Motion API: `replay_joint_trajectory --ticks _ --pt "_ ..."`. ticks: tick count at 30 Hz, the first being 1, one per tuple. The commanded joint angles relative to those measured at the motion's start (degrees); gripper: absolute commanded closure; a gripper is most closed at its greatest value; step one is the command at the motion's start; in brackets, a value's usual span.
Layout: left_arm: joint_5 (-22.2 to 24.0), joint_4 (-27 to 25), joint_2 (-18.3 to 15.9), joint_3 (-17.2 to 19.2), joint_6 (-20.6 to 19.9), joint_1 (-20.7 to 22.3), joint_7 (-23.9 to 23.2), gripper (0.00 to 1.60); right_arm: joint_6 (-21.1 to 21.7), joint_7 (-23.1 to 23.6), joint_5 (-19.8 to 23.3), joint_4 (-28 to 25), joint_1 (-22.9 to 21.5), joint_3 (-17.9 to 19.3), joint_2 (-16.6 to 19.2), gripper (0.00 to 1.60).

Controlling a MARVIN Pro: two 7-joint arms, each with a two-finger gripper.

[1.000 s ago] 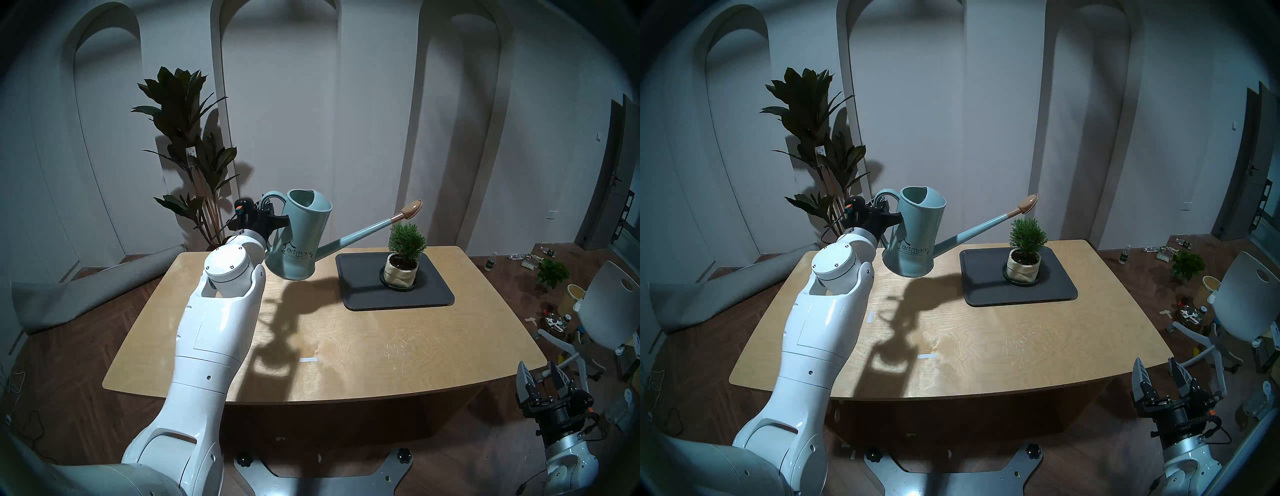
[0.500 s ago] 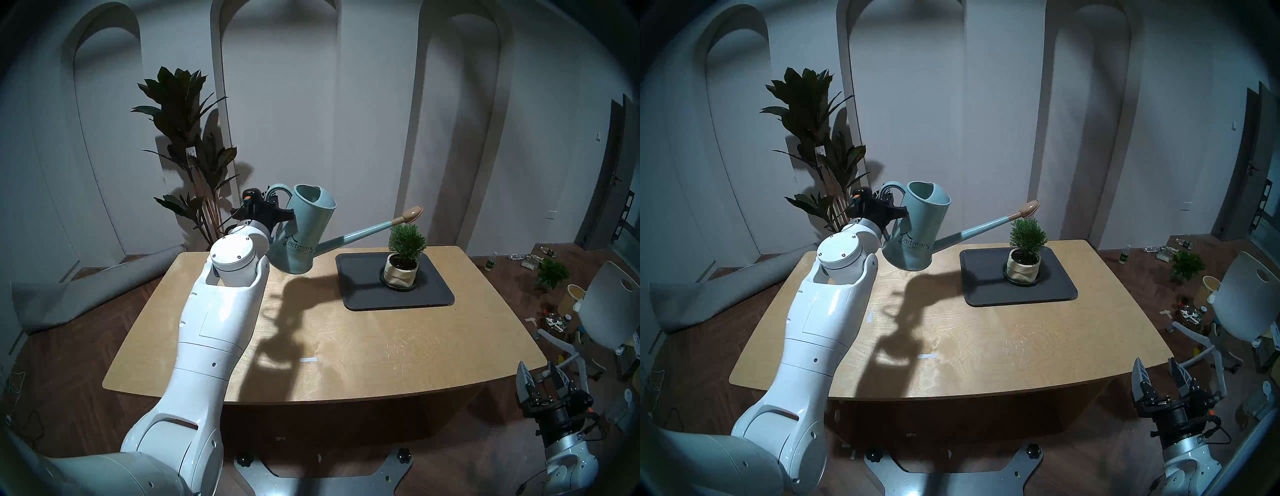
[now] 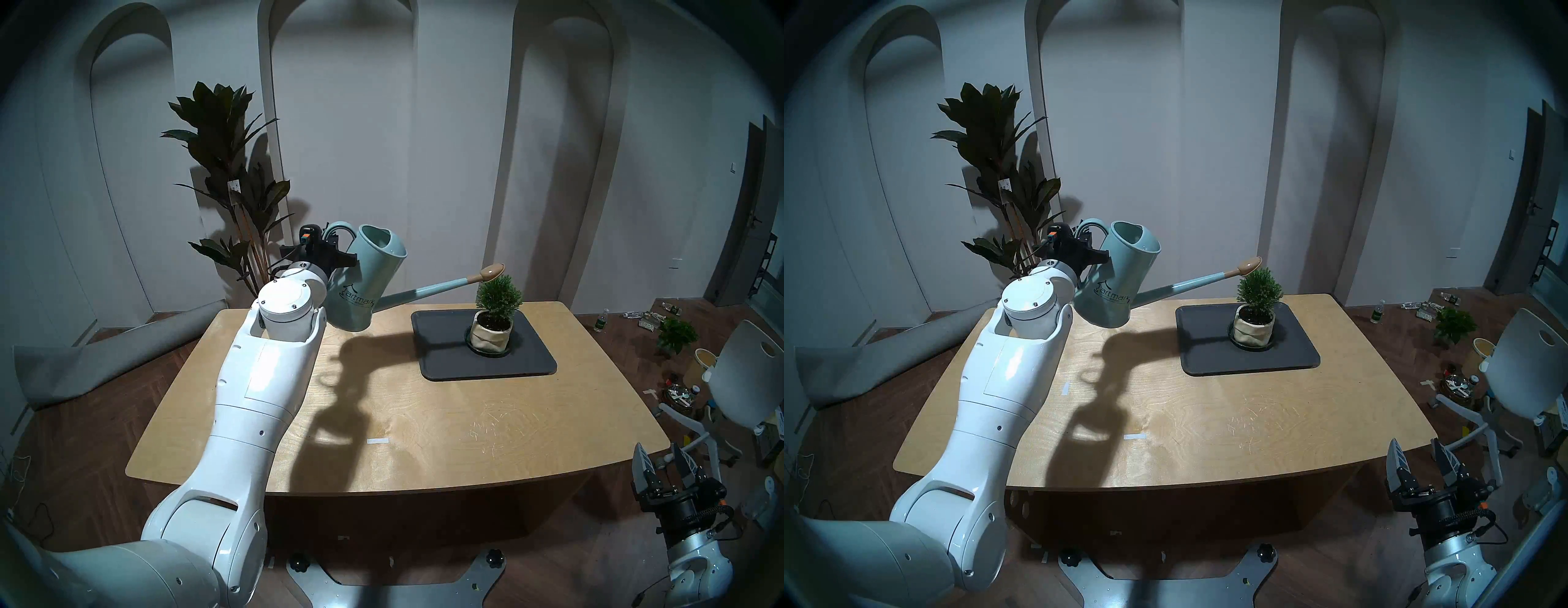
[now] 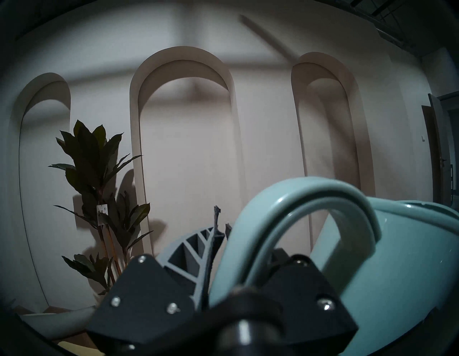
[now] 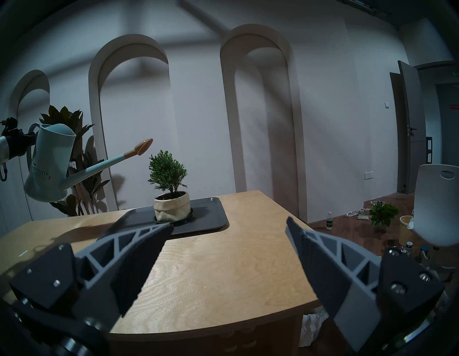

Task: Pick up the watering can and pour water into the potted plant, then put the can down

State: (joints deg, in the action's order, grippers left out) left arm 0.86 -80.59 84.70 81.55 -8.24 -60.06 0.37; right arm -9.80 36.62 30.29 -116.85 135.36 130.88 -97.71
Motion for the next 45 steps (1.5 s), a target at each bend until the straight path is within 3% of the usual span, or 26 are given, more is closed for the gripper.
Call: replay_joint_trajectory --ticks 1,20,31,45 --pt "-2.0 -2.2 0.3 0.0 2.3 5.7 0.1 1.6 -0.2 0.2 0.1 -0.9 -0.1 0.0 0.1 0.0" --pt "-7.8 0.4 0.9 -2.2 3.8 10.5 -1.4 1.6 -0.2 0.5 0.0 -0.8 -0.4 0.2 0.1 0.0" --pt "-12.2 2.6 1.0 -4.6 6.6 12.9 -2.6 1.6 -0.2 0.7 -0.1 -0.9 -0.4 0.3 0.0 0.0" --pt "-16.4 4.2 0.9 -4.9 10.0 15.6 -3.8 1.6 -0.2 1.0 -0.2 -1.0 -0.5 0.4 -0.1 0.0"
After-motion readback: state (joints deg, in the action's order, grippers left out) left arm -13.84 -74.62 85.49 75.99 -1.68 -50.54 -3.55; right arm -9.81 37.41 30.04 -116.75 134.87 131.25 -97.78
